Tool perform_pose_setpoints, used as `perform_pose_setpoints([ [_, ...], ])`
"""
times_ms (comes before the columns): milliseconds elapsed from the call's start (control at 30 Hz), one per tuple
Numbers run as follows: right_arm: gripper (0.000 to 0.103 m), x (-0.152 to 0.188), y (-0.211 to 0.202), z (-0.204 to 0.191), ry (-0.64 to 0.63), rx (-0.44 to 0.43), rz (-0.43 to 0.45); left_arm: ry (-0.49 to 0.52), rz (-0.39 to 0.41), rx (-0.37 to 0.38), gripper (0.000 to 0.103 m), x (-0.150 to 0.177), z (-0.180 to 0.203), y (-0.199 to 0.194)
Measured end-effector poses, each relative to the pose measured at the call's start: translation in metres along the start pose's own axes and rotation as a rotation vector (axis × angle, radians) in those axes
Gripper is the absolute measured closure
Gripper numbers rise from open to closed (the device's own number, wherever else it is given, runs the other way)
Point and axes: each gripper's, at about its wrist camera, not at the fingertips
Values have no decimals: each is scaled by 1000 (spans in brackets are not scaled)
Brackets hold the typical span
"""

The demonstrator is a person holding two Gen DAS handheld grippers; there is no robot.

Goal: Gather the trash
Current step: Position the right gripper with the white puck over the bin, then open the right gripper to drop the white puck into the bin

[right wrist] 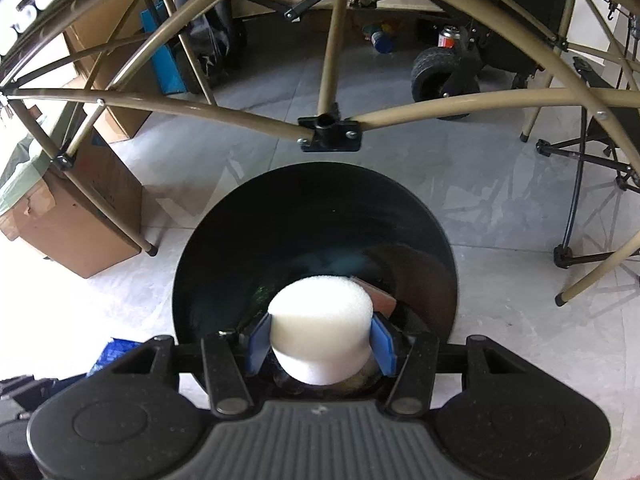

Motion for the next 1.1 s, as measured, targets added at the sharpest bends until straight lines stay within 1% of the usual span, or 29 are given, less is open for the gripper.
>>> perform_pose_setpoints([
  [367, 51, -9, 10, -17, -21, 5, -16, -8, -10, 3, 51, -1, 0, 1],
  [500, 46, -10, 8, -15, -12, -2, -3, -8, -11, 4, 51, 0, 0, 0],
  [533, 43, -9, 8, -14, -6, -8, 0, -8, -12, 4, 51, 0, -1, 0],
  [567, 33, -9, 7, -12, 5, -14, 4, -8, -12, 4, 51, 0, -1, 0],
  [600, 13, -10, 7, -11, 11, -12, 10, -9, -13, 4, 51, 0, -1, 0],
  [633, 3, -10, 7, -11, 14, -6, 14, -8, -13, 4, 51, 0, 0, 0],
  [667, 0, -10, 7, -11, 19, -2, 23, -8, -12, 4, 51, 0, 0, 0],
  [733, 0, -9, 5, -10, 32, -10, 37, -7, -10, 4, 51, 0, 0, 0],
  [833, 0, -10, 6, -6, 51, -27, 30, -6, -11, 4, 51, 0, 0, 1],
  [1100, 0, -10, 8, -7, 36, -17, 18, -5, -7, 5, 51, 1, 0, 0],
])
Point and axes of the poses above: each gripper's, at about its wrist camera, not at the fingertips, and y roughly the way its jaws point, z to its right, x to its underside, and after that the axes turned 13 degrees about -z, right-handed
